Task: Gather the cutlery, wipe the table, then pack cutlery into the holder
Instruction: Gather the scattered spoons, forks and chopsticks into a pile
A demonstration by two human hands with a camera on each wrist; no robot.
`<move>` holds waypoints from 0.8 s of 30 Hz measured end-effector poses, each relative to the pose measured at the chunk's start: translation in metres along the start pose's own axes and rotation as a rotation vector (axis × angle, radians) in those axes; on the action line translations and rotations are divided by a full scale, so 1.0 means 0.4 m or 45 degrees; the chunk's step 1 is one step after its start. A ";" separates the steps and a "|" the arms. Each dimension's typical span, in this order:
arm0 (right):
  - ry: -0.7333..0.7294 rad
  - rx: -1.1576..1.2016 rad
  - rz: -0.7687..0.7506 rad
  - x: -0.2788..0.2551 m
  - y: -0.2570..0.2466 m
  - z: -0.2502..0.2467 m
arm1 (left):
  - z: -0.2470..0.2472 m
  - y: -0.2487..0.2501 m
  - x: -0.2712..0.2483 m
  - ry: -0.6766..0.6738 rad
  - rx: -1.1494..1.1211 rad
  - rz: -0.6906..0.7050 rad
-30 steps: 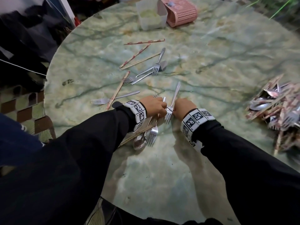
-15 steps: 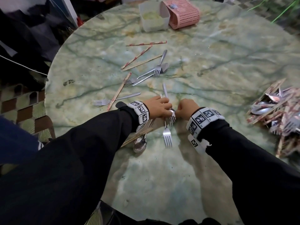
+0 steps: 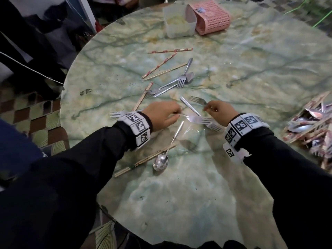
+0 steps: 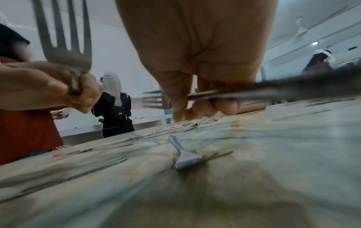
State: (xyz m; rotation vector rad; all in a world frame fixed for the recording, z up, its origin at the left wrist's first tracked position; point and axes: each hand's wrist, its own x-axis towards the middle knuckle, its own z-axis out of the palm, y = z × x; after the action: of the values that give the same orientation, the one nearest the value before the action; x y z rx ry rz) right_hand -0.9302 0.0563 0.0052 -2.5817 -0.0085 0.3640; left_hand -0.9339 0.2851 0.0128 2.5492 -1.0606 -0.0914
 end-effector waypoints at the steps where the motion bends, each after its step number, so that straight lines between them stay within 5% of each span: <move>1: -0.010 -0.035 -0.030 0.007 -0.005 0.006 | -0.008 -0.009 -0.028 -0.064 -0.067 -0.131; 5: -0.114 -0.269 -0.153 0.031 -0.026 0.037 | -0.010 -0.016 -0.126 -0.301 -0.218 -0.442; 10: -0.216 -0.542 -0.227 0.068 -0.012 0.031 | 0.017 -0.010 -0.203 -0.567 -0.269 -0.610; 24: -0.277 -0.896 -0.448 0.031 0.012 -0.018 | 0.040 0.004 -0.206 -0.502 -0.146 -0.697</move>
State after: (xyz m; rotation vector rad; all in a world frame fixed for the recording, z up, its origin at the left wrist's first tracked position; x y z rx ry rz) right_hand -0.9167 0.0496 0.0056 -3.1149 -0.7859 0.5833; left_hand -0.9969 0.3364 -0.0083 2.6995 -0.4222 -0.7986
